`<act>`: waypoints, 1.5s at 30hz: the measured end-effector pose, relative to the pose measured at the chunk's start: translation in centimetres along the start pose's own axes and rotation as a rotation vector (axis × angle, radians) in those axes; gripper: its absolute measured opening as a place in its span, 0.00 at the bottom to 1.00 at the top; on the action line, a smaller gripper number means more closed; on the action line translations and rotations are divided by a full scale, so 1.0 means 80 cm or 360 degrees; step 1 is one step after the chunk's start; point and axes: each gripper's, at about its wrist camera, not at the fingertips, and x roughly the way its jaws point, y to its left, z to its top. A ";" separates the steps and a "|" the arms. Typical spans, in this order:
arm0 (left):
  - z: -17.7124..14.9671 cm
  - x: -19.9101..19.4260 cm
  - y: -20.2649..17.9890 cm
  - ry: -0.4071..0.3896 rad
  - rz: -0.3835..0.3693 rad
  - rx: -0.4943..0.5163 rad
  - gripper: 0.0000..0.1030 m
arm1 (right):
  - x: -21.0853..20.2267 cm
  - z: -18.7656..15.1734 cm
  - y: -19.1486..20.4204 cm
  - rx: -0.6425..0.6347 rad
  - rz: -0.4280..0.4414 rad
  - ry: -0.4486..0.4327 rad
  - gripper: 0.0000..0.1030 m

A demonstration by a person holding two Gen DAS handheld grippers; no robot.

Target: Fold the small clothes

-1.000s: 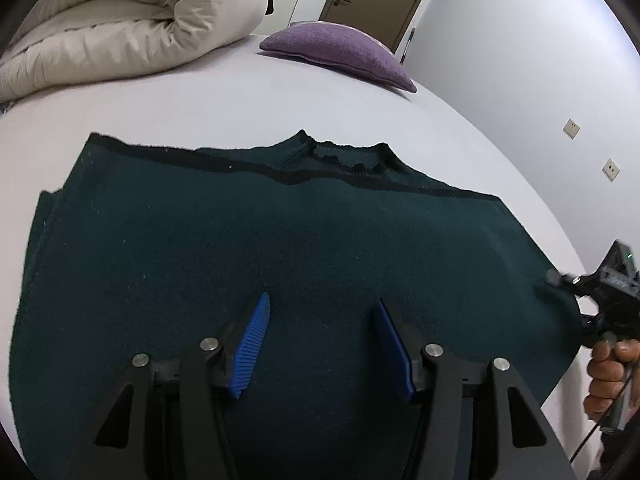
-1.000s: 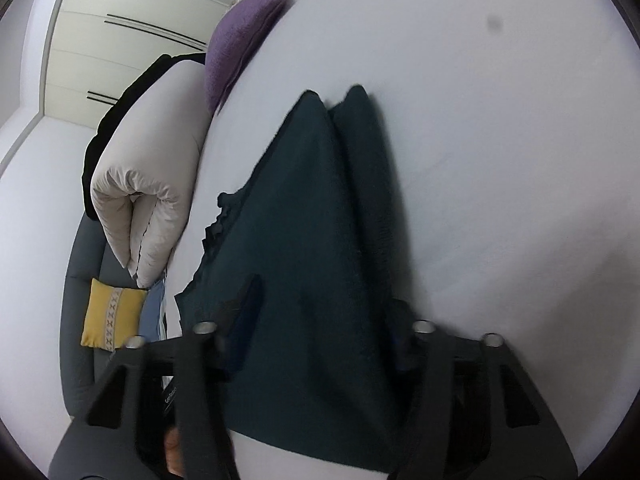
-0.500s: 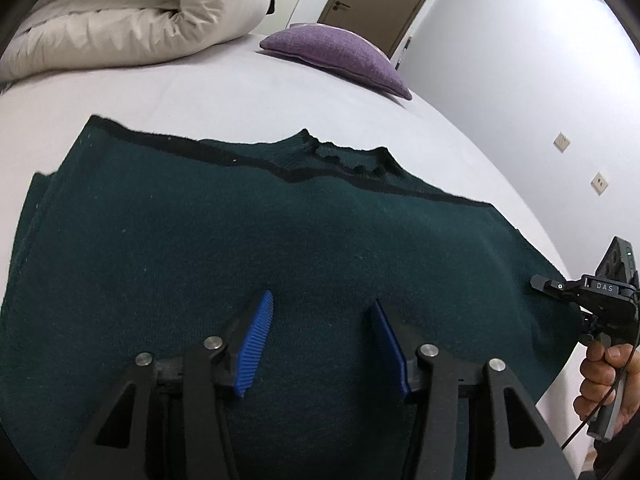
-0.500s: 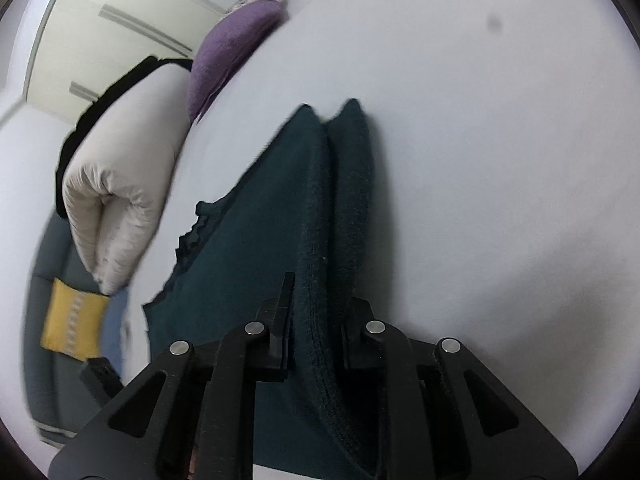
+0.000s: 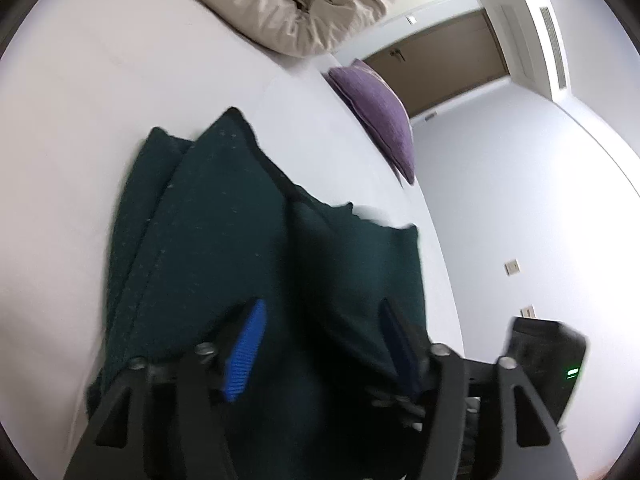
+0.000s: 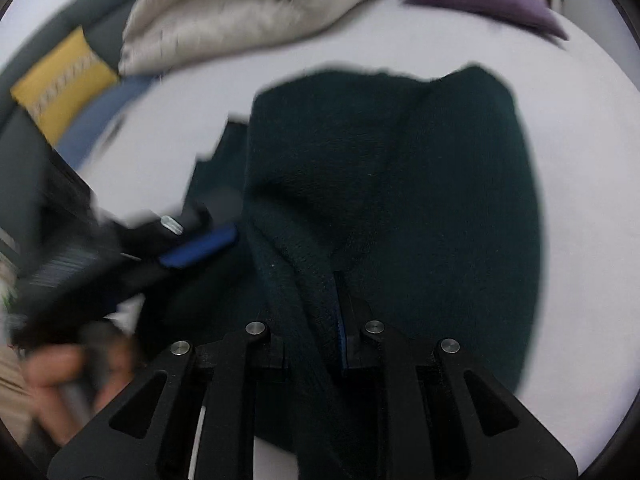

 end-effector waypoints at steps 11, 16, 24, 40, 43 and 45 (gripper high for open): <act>-0.002 0.044 -0.033 0.0190 0.0128 0.0090 0.76 | -0.069 -0.074 -0.008 -0.0071 0.0150 -0.0178 0.68; -0.017 0.057 -0.052 0.0239 0.0238 0.0153 0.54 | -0.129 -0.140 -0.072 0.0066 0.0185 -0.0334 0.68; -0.014 0.042 -0.067 0.0290 0.0307 0.0248 0.16 | -0.137 -0.148 -0.148 0.0324 0.0064 -0.0481 0.68; 0.045 -0.053 0.037 0.0162 0.0347 0.0197 0.15 | -0.061 -0.112 -0.055 -0.0145 -0.0179 -0.0384 0.76; 0.037 -0.047 0.068 0.0120 0.0298 0.0093 0.16 | -0.054 -0.120 -0.044 -0.0195 -0.0275 -0.0376 0.78; 0.033 -0.045 0.078 0.0115 0.0270 0.0052 0.17 | -0.055 -0.128 -0.038 -0.0224 -0.0304 -0.0381 0.80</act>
